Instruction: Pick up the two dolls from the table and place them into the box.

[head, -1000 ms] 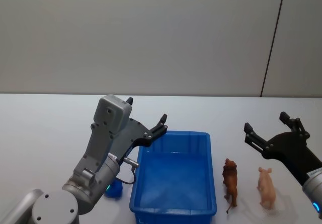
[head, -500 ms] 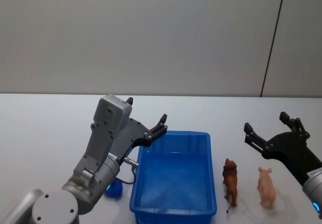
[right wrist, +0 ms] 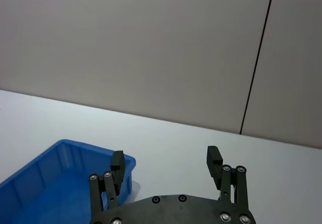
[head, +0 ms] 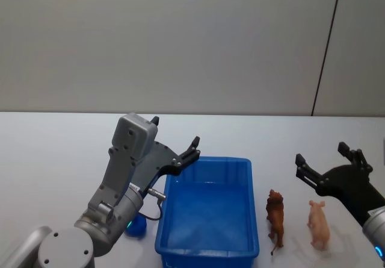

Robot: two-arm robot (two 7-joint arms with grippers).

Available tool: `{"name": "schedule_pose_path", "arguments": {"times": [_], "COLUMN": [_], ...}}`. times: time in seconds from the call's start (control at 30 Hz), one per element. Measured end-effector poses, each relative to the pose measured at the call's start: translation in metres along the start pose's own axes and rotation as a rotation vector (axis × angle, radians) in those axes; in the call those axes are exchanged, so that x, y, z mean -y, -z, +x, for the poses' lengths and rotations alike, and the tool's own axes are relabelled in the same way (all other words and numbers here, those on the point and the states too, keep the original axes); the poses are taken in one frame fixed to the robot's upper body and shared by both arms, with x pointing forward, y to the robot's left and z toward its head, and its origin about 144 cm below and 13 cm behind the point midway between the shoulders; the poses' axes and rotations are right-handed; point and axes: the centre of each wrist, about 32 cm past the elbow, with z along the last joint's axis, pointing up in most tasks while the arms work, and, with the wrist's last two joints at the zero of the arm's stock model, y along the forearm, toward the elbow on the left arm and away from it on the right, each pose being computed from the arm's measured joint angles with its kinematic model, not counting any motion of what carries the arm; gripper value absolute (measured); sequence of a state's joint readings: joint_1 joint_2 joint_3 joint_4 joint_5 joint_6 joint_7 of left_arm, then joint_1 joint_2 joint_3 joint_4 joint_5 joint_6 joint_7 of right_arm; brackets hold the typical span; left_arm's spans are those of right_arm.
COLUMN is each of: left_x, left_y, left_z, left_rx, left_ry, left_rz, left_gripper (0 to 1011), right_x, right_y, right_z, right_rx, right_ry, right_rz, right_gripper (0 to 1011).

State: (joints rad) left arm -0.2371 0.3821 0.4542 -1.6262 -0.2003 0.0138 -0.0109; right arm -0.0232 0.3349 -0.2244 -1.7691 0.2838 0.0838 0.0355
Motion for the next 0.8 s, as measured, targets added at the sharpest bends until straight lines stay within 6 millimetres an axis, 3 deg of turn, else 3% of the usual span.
{"name": "schedule_pose_path", "arguments": {"times": [0.8], "left_x": [0.000], "left_y": [0.000], "left_z": [0.000], "left_rx": [0.000], "left_ry": [0.000], "left_rz": [0.000], "left_gripper": [1003], "right_x": [0.013], "right_y": [0.025], "right_z": [-0.014], "right_rx": [0.018], "right_ry": [0.173], "right_rz": [-0.264], "right_gripper": [1001]}}
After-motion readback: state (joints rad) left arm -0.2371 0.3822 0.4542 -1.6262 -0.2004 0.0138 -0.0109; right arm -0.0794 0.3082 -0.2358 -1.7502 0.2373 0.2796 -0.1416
